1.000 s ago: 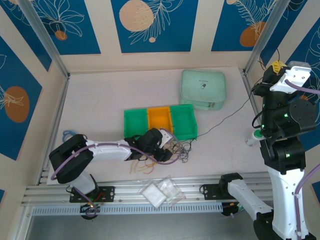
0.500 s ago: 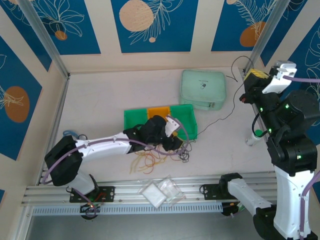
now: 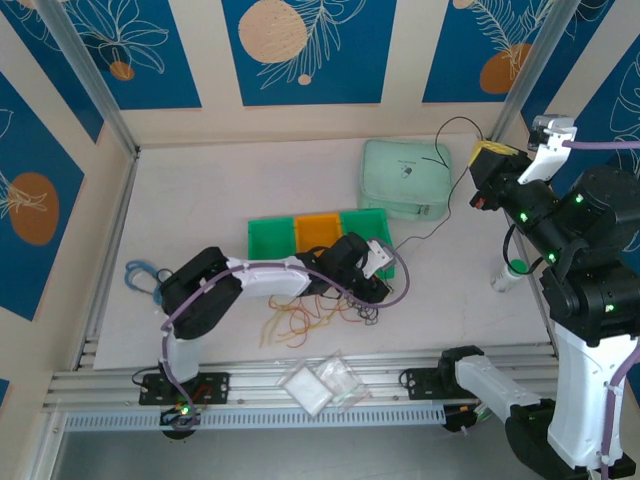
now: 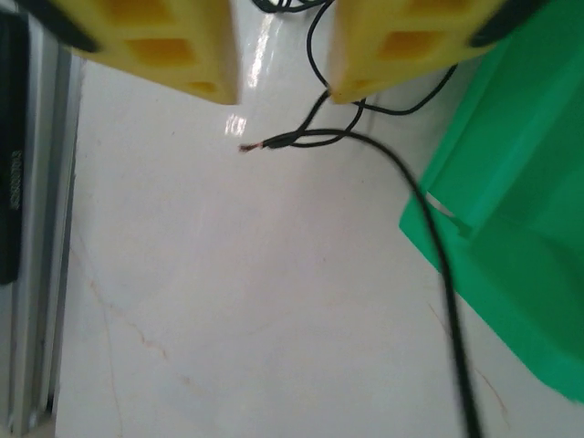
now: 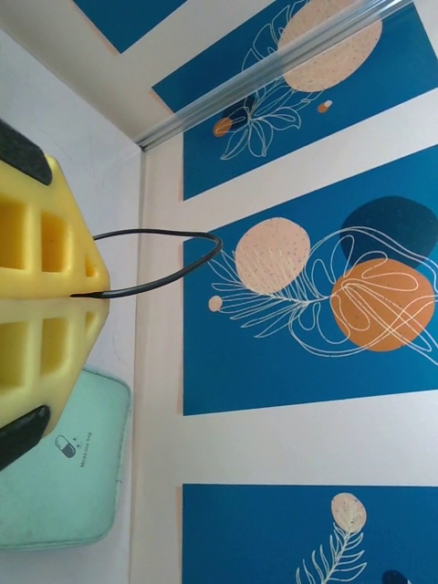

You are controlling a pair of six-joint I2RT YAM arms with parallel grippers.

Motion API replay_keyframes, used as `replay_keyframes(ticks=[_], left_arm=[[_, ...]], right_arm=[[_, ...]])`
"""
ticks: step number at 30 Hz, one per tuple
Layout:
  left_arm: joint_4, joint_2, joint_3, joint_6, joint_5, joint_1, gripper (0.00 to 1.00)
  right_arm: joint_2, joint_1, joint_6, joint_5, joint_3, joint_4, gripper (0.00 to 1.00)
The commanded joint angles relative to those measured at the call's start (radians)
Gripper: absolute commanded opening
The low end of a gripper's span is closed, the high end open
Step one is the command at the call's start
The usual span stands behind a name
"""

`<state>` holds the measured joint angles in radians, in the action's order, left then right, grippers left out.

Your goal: Untangle the cables

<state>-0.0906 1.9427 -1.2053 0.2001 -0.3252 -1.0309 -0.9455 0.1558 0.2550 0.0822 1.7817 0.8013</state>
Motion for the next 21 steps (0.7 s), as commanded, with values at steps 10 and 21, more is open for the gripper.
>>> replay_keyframes(ticks=[10,21], left_arm=[[0.018,-0.016,0.087,-0.005,0.002,-0.009,0.08],[0.031,-0.027,0.119,-0.005,0.017,-0.006,0.08]], right_arm=[[0.044,-0.003,-0.134,0.341,-0.036,-0.122,0.00],[0.094,-0.004,-0.324,0.600,-0.114,-0.390,0.00]])
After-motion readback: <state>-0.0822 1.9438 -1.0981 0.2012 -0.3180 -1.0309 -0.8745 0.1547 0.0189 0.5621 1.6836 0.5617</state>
